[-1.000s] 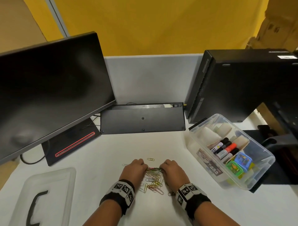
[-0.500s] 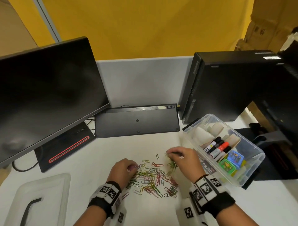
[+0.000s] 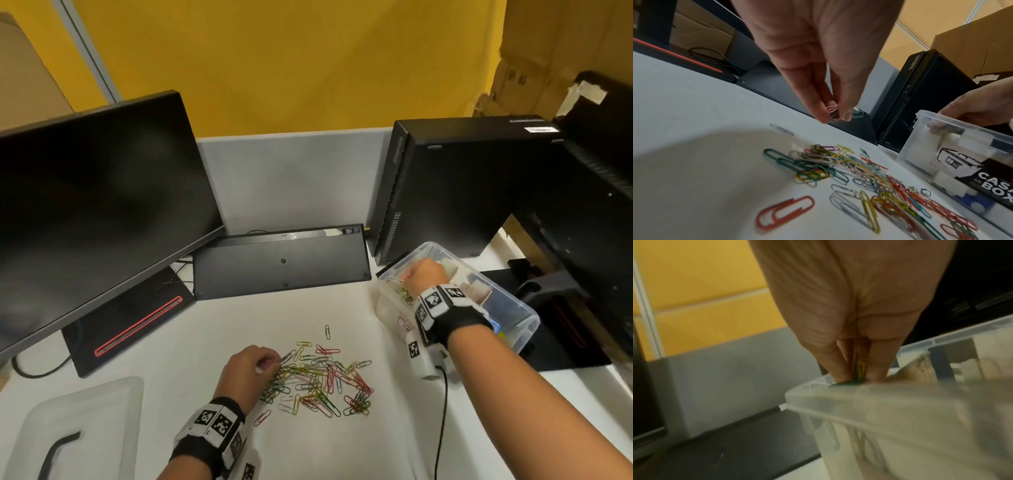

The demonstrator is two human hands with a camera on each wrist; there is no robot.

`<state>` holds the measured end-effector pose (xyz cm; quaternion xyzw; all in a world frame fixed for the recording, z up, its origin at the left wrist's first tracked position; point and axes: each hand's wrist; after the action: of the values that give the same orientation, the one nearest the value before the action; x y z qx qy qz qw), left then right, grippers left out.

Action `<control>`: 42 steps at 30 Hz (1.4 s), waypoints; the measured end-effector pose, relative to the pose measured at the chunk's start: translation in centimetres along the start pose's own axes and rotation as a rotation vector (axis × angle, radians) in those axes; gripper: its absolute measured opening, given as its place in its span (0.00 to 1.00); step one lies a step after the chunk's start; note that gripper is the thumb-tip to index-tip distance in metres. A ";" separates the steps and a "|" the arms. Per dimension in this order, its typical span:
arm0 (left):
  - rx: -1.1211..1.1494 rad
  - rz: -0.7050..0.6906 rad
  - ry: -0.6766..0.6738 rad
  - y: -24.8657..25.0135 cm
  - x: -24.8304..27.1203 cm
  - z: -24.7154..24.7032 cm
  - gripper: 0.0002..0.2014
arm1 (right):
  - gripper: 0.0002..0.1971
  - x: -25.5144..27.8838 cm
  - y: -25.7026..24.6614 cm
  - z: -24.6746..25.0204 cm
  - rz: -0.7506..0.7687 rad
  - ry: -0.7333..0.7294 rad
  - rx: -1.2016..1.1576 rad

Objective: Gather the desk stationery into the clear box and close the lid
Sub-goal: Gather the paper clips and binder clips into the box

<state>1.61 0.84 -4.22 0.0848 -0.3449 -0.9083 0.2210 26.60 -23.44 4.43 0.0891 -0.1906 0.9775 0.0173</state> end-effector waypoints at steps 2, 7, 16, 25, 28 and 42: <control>0.007 0.006 -0.008 0.0 0.2 0.0 0.05 | 0.15 -0.1 -0.6 -0.4 0.036 -0.047 0.126; 0.018 0.012 -0.013 0.0 0.5 0.4 0.05 | 0.17 1.0 -1.4 0.1 0.113 -0.097 0.164; 0.070 0.007 -0.006 0.5 0.3 0.6 0.08 | 0.31 7.2 10.0 -1.3 -0.303 0.410 0.201; 0.111 -0.062 0.015 4.5 -0.7 0.0 0.07 | 0.34 6.6 12.7 -2.1 -0.058 0.310 0.064; 0.138 -0.103 0.023 7.1 -1.2 -0.1 0.06 | 0.36 5.9 13.1 -1.3 0.059 0.225 0.005; -0.827 -0.677 -0.431 22.2 -8.2 -6.6 0.13 | 0.40 2.4 12.9 0.4 0.248 0.149 -0.022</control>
<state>18.52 -14.06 5.61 -0.0901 0.0482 -0.9845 -0.1424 23.46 -35.51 0.45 -0.0084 -0.2090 0.9739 -0.0885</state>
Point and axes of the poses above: each hand's wrist, its own x-axis away from the middle knuckle, its own z-axis out of the back of the hand, y = z × x, and after that the axes turned 8 degrees about y, right-handed
